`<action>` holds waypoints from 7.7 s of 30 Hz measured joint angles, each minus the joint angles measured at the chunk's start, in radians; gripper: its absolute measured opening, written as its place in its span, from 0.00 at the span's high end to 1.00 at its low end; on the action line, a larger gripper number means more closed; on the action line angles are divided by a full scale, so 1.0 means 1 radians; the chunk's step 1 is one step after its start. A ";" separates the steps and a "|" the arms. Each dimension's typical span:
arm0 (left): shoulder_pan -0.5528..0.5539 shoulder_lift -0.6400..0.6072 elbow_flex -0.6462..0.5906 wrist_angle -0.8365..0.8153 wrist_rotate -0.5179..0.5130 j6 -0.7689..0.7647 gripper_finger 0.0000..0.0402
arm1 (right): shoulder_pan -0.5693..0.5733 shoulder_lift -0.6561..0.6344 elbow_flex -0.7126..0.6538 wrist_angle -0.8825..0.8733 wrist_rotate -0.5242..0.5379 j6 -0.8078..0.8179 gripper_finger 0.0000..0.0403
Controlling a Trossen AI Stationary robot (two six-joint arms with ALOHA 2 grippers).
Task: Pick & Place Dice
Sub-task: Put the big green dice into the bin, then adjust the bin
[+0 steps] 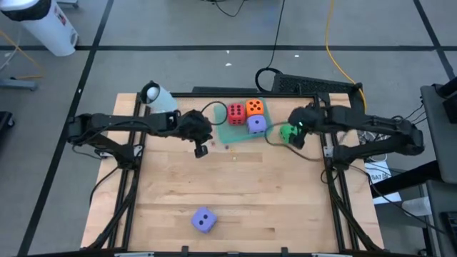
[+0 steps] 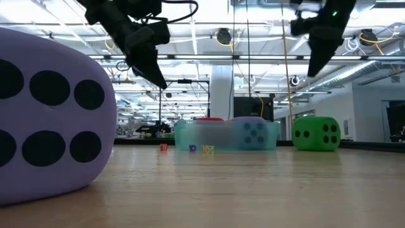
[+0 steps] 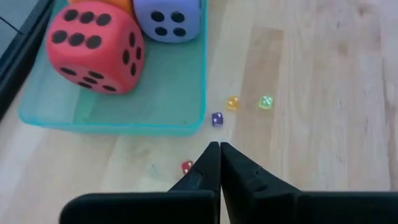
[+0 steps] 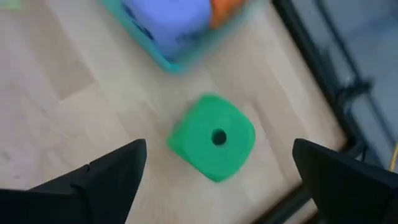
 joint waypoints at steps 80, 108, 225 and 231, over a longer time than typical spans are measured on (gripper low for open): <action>-0.023 0.004 -0.118 0.124 0.010 0.070 0.94 | -0.464 0.392 -0.094 0.165 -0.400 -0.958 0.10; -0.043 0.005 -0.118 0.149 0.007 -0.014 0.94 | -0.154 0.517 0.280 0.491 -0.465 -0.689 0.12; 0.158 -0.004 -0.316 0.379 0.020 -0.410 1.00 | -0.366 0.372 -0.217 0.789 -0.143 -0.325 1.00; 0.174 0.068 -0.314 0.394 0.038 -0.514 1.00 | -0.394 0.372 -0.237 0.780 -0.271 -0.272 1.00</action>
